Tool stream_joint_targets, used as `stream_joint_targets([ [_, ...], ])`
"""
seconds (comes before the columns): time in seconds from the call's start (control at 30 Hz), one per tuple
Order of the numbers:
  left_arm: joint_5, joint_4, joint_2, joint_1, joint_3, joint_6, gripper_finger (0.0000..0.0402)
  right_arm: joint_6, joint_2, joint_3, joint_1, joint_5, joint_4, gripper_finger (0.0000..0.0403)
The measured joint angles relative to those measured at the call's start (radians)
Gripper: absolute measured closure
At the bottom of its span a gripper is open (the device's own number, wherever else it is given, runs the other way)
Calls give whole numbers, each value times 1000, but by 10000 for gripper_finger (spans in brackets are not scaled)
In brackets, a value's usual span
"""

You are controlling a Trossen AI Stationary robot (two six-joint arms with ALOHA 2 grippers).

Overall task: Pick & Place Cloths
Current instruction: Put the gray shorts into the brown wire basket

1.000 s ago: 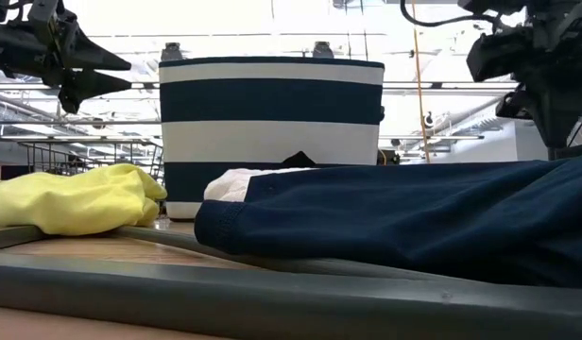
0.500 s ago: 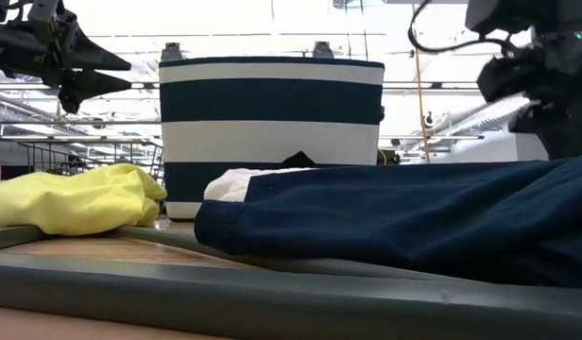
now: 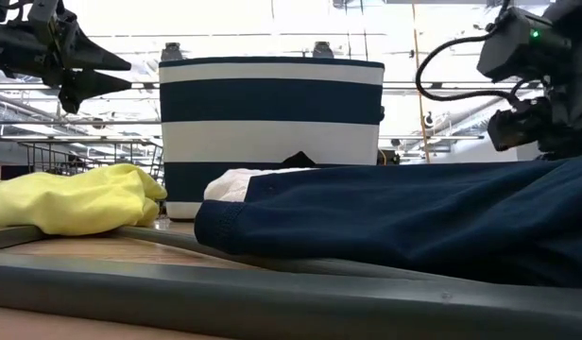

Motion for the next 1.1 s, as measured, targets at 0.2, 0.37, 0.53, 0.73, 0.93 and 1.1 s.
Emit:
stream_joint_targets([
  [0.2, 0, 24, 0, 0, 0, -1, 199, 127, 0, -49, 0, 1, -8, 301],
  [0.37, 0, 87, 0, 0, 0, -3, 199, 167, -8, -27, 0, -71, -15, 389],
  [0.53, 0, 166, 0, 0, 0, -7, 199, 171, -47, 74, 0, -107, -55, 397],
  [0.73, 0, 266, 0, 0, 0, -10, 199, 153, -102, 273, 0, -108, -130, 400],
  [0.93, -1, 343, 0, 0, 0, 42, 199, 143, -134, 436, 0, -103, -87, 401],
  [1.1, 0, 419, 0, 0, 0, 40, 199, 107, -136, 510, 0, -99, 108, 402],
])
